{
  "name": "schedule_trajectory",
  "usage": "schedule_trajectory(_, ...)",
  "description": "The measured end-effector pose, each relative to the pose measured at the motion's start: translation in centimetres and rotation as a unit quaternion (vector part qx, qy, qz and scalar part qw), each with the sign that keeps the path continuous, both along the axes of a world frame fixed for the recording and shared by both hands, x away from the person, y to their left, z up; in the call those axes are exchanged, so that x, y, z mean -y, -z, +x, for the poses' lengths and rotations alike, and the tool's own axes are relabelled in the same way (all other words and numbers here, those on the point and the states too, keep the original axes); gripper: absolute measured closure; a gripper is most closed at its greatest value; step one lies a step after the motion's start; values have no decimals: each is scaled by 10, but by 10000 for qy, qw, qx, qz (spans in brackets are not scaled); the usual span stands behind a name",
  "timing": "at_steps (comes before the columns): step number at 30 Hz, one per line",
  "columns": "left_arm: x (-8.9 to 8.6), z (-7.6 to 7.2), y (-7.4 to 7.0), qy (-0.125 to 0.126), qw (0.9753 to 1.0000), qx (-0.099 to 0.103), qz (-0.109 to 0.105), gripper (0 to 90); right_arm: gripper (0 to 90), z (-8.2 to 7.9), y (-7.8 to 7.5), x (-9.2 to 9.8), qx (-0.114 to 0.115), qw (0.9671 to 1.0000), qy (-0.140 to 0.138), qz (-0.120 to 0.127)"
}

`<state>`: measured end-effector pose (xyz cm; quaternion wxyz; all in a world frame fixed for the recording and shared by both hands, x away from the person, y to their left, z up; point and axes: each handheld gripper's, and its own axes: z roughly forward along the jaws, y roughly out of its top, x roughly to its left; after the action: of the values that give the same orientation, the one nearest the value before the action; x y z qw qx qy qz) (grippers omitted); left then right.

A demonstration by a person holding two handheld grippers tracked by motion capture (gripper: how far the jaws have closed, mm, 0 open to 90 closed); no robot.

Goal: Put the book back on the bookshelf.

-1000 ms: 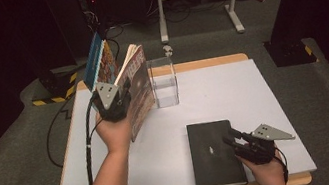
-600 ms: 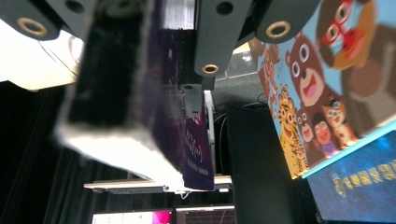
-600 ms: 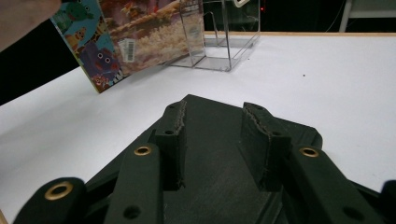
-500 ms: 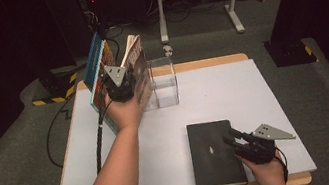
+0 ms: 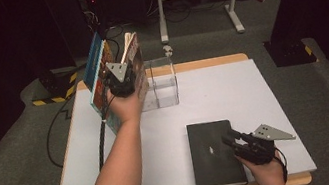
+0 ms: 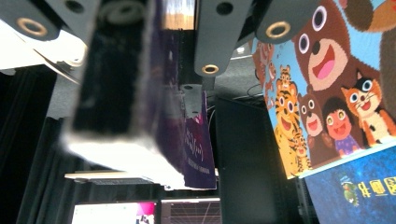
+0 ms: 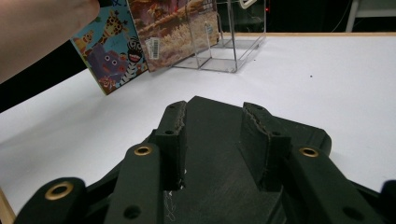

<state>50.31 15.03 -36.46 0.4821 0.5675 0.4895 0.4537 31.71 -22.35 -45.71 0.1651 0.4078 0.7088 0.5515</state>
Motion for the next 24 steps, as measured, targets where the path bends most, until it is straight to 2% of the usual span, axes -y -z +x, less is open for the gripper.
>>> schedule_trajectory(3,-3,0,0,-70,10000,9,19,836,609,0,0,-1,-4,10000,-9,-3)
schedule_trajectory(9,-3,1,-2,-15,10000,17,50,836,613,-2,0,-4,5,10000,-62,-13)
schedule_trajectory(14,-1,-1,4,-109,9999,57,118,825,612,-1,1,-6,-8,9999,-101,-43)
schedule_trajectory(18,1,-5,7,-176,9995,87,258,751,606,-1,1,-6,-2,9999,-106,-38)
schedule_trajectory(24,-1,-6,9,-114,9998,-84,137,670,595,-1,0,-6,3,9999,-117,-51)
